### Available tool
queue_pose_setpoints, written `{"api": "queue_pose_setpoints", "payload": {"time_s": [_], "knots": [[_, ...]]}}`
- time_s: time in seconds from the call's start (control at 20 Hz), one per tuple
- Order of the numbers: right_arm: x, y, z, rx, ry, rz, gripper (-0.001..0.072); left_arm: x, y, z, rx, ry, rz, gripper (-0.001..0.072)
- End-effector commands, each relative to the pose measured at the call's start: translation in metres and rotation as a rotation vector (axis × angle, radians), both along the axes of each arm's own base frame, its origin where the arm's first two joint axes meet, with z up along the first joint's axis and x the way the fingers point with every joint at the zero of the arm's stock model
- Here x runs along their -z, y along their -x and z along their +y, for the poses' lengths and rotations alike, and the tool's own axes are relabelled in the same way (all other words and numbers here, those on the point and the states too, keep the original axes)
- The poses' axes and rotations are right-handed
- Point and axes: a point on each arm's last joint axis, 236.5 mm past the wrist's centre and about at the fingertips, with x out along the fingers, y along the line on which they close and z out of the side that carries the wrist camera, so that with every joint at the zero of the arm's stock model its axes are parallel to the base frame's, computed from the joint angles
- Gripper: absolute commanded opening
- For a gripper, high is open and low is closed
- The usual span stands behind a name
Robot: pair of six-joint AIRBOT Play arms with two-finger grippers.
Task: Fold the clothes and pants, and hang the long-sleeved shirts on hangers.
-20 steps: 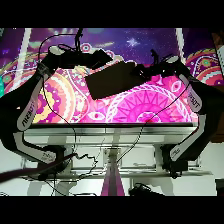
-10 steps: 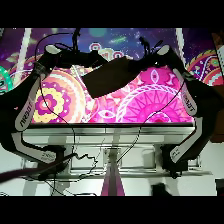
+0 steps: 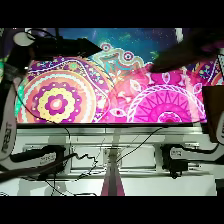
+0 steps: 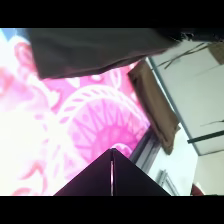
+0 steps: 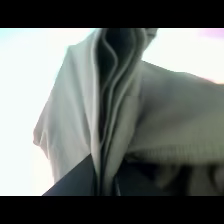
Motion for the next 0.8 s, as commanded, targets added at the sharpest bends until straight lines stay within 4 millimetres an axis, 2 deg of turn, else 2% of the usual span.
{"api": "queue_pose_setpoints", "payload": {"time_s": [0.0, 0.1, 0.2, 0.35, 0.45, 0.5, 0.6, 0.7, 0.75], "knots": [[-0.039, 0.097, -0.119, 0.332, 0.113, 0.055, 0.0011, -0.050, 0.029, 0.005, 0.008, 0.010, -0.121, 0.0011], [-0.038, 0.150, -0.165, 0.493, 0.093, 0.107, 0.0010, -0.062, 0.041, 0.011, 0.002, -0.029, -0.180, 0.0011], [-0.029, 0.204, -0.197, 0.662, 0.047, 0.156, 0.0010, -0.061, 0.046, 0.019, -0.010, -0.100, -0.228, 0.0011], [-0.018, 0.282, -0.230, 0.893, 0.029, 0.220, 0.0010, -0.058, 0.049, 0.024, -0.012, -0.151, -0.252, 0.0010], [-0.004, 0.318, -0.236, 1.012, -0.030, 0.244, 0.0011, -0.057, 0.050, 0.024, -0.009, -0.152, -0.250, 0.0011], [0.005, 0.328, -0.237, 1.079, -0.077, 0.237, 0.0051, -0.057, 0.050, 0.024, -0.009, -0.152, -0.250, 0.0011], [0.020, 0.335, -0.234, 1.155, -0.167, 0.214, 0.0521, -0.057, 0.050, 0.024, -0.009, -0.152, -0.249, 0.0012], [0.029, 0.318, -0.228, 1.121, -0.228, 0.178, 0.0542, -0.055, 0.054, 0.024, 0.008, -0.155, -0.239, 0.0011], [0.029, 0.304, -0.225, 1.094, -0.249, 0.151, 0.0484, -0.055, 0.055, 0.024, 0.010, -0.156, -0.238, 0.0010]]}}
